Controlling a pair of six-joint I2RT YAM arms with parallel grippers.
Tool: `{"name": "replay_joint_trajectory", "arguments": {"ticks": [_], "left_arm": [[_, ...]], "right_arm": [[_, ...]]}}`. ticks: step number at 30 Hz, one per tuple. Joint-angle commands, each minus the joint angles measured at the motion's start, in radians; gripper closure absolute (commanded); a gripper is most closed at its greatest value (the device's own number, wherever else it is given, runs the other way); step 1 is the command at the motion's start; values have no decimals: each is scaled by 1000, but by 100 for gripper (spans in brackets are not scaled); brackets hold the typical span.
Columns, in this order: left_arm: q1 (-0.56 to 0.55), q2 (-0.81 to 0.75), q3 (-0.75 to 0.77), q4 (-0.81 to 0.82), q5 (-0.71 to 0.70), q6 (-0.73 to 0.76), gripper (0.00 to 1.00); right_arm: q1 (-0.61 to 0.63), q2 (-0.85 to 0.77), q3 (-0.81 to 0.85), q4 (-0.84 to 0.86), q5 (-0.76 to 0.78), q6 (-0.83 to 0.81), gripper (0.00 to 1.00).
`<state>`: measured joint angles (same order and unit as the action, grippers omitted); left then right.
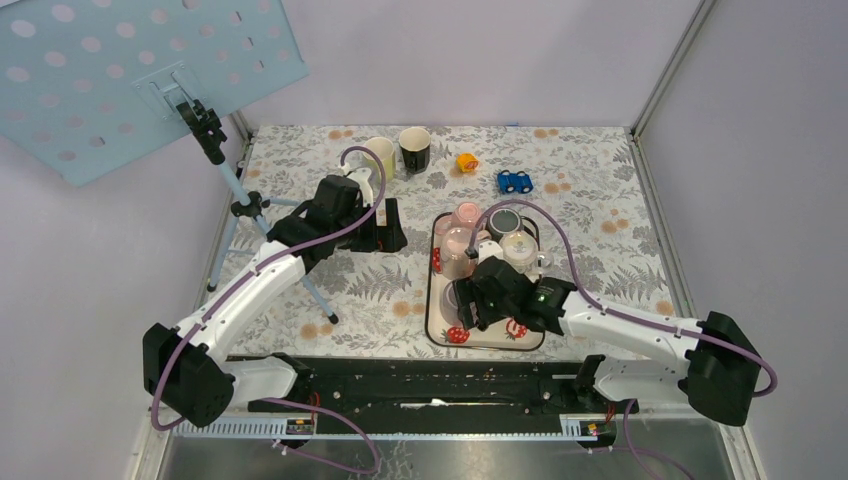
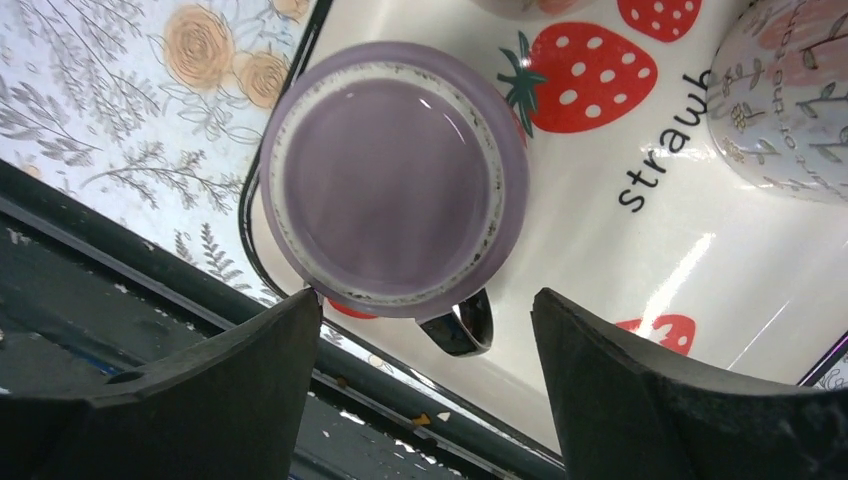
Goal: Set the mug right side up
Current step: Turn over the cup on the tray.
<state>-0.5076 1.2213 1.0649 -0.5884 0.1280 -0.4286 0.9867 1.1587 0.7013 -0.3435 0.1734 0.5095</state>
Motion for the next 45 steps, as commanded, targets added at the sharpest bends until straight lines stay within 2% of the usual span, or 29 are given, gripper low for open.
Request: {"name": "replay_joint_trajectory", "arguments": {"ticks": [1, 6, 11, 20, 30, 40, 45], "left_arm": [[-2, -29, -5, 41, -3, -10, 1], [0, -31, -16, 52, -4, -12, 1], [-1, -31, -20, 57, 5, -15, 1], [-2, -34, -27, 55, -2, -13, 1], [-1, -34, -32, 61, -1, -11, 1], [-1, -37, -39, 66, 1, -12, 1], [-2, -37, -40, 66, 2, -12, 1]], "right_arm": [[15, 21, 43, -60, 24, -56, 18], [16, 21, 31, -39, -20, -106, 26], [17, 51, 30, -3, -38, -113, 47], [48, 115, 73, 13, -55, -92, 56], [67, 190, 149, -75, -1, -36, 60], [71, 230, 172, -115, 37, 8, 55], [77, 234, 162, -80, 36, 33, 56]]}}
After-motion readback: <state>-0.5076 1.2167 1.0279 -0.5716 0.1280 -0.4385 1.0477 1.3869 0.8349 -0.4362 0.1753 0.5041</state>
